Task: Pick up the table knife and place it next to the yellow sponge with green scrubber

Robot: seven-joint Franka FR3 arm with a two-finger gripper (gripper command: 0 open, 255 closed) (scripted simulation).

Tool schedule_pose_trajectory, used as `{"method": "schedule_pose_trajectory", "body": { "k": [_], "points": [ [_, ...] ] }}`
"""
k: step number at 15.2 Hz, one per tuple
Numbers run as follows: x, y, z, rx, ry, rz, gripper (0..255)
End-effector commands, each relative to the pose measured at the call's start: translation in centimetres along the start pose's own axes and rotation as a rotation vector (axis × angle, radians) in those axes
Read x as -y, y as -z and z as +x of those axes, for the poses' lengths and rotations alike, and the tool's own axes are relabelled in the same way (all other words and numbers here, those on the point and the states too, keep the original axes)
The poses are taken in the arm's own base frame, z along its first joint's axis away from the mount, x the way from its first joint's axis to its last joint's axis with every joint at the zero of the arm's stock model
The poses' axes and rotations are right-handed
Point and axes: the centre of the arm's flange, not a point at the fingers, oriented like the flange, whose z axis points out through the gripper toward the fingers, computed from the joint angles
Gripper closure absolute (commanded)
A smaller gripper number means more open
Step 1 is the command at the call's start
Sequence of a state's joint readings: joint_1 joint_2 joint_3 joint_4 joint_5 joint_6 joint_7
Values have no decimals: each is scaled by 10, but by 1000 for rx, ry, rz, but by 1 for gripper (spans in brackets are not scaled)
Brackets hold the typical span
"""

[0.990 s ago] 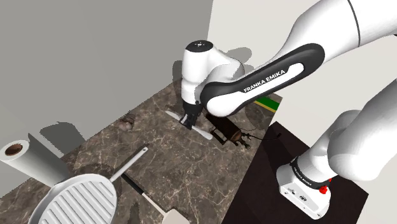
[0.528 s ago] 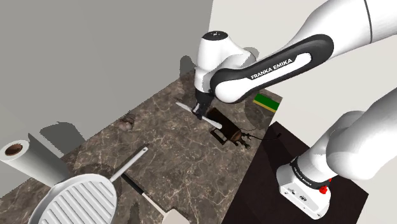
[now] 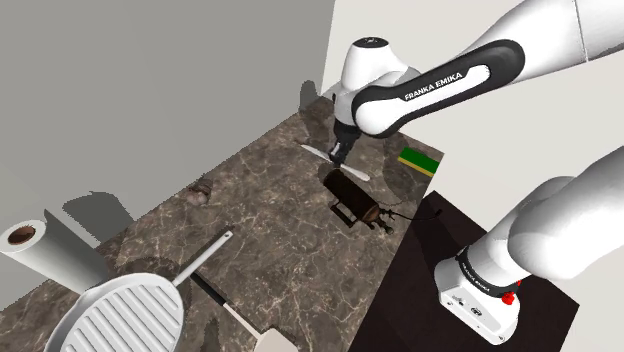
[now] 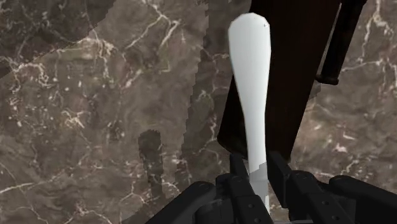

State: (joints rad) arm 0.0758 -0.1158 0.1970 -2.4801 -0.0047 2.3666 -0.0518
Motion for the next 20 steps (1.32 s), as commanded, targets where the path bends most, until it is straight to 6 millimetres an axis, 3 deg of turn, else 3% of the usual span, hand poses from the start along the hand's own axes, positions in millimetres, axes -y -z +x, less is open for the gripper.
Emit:
{"method": "schedule_pose_trajectory", "body": {
  "k": [1,20],
  "points": [
    [-25,-2,-2,0,2,0,255],
    [-274,-8,-31,0,2,0,255]
  ]
}}
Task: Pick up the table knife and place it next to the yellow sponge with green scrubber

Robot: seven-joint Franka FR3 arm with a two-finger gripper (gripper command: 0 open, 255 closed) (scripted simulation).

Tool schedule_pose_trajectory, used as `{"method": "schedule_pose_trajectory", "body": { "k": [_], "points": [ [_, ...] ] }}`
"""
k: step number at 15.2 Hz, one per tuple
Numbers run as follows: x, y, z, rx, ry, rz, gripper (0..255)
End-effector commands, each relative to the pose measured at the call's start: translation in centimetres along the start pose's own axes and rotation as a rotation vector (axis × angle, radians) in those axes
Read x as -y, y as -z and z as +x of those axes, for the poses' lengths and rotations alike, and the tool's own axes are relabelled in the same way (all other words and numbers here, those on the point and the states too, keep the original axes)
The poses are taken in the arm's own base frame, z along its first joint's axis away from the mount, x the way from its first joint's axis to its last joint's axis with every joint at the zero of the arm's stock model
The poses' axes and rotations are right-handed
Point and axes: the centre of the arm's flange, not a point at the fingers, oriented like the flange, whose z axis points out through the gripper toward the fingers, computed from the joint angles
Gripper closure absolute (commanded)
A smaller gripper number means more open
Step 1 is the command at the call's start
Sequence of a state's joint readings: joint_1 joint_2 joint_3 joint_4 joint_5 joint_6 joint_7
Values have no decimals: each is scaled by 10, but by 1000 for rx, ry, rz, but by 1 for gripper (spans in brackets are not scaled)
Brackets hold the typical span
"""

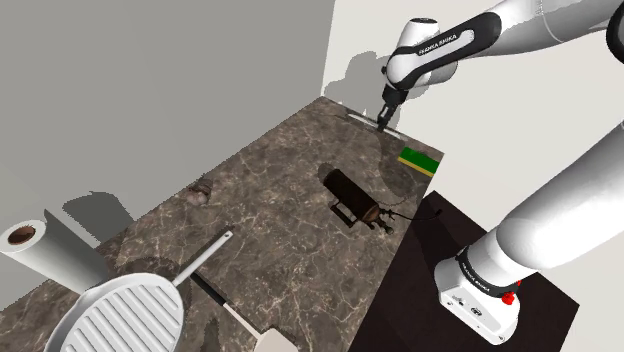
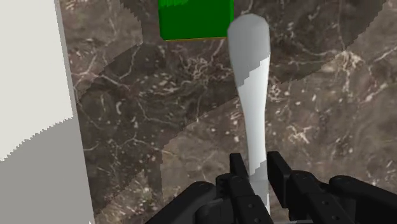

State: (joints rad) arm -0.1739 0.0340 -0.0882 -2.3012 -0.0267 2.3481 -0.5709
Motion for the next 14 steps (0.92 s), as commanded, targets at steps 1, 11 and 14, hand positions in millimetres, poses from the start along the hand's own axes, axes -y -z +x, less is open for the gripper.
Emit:
{"method": "schedule_pose_trajectory", "body": {
  "k": [1,11,14],
  "points": [
    [-26,-2,-1,0,2,0,255],
    [-88,-30,-9,0,2,0,255],
    [-87,-46,-9,0,2,0,255]
  ]
}}
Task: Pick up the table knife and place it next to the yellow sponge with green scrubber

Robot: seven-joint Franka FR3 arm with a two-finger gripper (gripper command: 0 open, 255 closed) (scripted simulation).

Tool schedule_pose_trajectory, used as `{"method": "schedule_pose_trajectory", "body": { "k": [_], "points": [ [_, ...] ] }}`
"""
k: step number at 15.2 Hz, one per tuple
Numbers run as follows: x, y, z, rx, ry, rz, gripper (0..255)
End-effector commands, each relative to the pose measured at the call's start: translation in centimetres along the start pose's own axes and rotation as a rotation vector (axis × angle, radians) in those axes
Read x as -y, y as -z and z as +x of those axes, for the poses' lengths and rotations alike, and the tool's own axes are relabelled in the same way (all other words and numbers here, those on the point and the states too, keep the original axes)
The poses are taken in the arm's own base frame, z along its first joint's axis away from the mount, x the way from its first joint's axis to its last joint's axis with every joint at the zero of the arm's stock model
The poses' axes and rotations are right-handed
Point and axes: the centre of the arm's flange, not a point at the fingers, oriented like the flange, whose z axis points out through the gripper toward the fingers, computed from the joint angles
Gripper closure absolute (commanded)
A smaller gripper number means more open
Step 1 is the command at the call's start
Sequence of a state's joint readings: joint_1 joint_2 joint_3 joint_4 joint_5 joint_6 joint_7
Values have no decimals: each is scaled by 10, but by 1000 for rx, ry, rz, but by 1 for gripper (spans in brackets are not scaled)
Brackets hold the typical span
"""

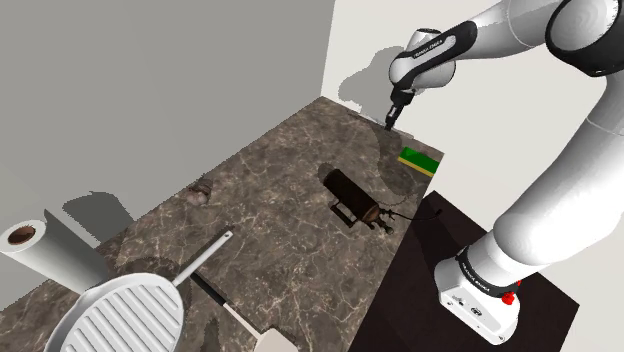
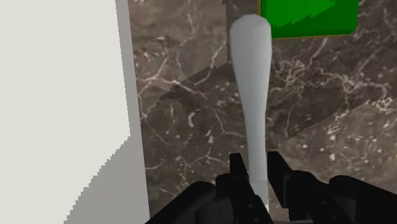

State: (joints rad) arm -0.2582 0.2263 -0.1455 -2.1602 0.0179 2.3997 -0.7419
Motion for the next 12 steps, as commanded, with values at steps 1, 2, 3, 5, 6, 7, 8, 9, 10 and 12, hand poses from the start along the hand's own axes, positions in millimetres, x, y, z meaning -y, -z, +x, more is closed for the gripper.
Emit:
{"method": "schedule_pose_trajectory", "body": {
  "k": [1,2,3,5,6,7,8,9,10,12],
  "points": [
    [0,-10,0,0,0,0,255],
    [0,-15,0,0,0,0,255],
    [0,-21,0,0,0,0,255],
    [1,-31,0,0,0,0,255],
    [1,-36,0,0,0,0,255],
    [1,-42,0,0,0,0,255],
    [1,-46,0,0,0,0,255],
    [1,-46,0,0,0,0,255],
    [1,-46,0,0,0,0,255],
    [1,-46,0,0,0,0,255]
  ]
}}
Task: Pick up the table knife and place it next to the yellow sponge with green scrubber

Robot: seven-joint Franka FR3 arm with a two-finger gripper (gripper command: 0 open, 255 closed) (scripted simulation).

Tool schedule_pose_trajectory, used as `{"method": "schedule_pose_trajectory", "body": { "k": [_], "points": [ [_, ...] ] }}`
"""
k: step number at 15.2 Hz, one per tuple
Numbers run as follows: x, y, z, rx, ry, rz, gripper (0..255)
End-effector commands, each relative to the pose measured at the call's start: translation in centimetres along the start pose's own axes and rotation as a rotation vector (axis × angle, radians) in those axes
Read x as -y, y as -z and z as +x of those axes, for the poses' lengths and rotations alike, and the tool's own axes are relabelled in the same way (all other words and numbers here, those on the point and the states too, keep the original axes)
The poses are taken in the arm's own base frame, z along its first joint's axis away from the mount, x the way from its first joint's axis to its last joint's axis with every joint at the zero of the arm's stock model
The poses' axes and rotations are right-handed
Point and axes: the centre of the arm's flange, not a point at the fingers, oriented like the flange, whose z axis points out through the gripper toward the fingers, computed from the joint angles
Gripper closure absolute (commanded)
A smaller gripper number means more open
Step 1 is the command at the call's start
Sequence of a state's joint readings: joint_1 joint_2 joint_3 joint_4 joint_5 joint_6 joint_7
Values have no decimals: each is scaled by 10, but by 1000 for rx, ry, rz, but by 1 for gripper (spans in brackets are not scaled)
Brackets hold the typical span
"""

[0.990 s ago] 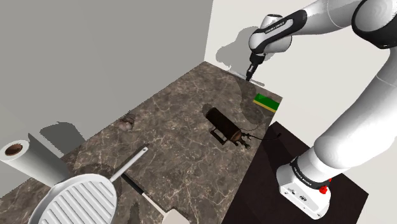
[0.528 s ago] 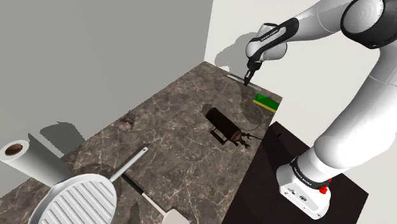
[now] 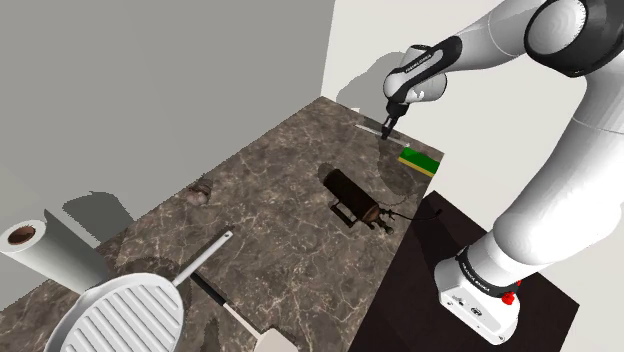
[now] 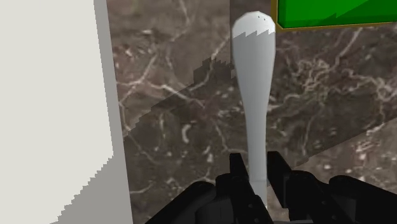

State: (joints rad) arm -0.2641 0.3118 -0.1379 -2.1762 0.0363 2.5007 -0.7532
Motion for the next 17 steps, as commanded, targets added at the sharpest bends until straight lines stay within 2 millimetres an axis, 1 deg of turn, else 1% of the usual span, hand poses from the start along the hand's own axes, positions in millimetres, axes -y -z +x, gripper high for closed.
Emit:
{"method": "schedule_pose_trajectory", "body": {
  "k": [1,3,4,9,12,13,17],
  "points": [
    [0,0,0,0,0,0,255],
    [0,0,0,0,0,0,255],
    [0,0,0,0,0,0,0],
    [0,0,0,0,0,0,0],
    [0,39,0,0,0,0,0],
    [0,50,0,0,0,0,0],
    [0,50,0,0,0,0,0]
  ]
}}
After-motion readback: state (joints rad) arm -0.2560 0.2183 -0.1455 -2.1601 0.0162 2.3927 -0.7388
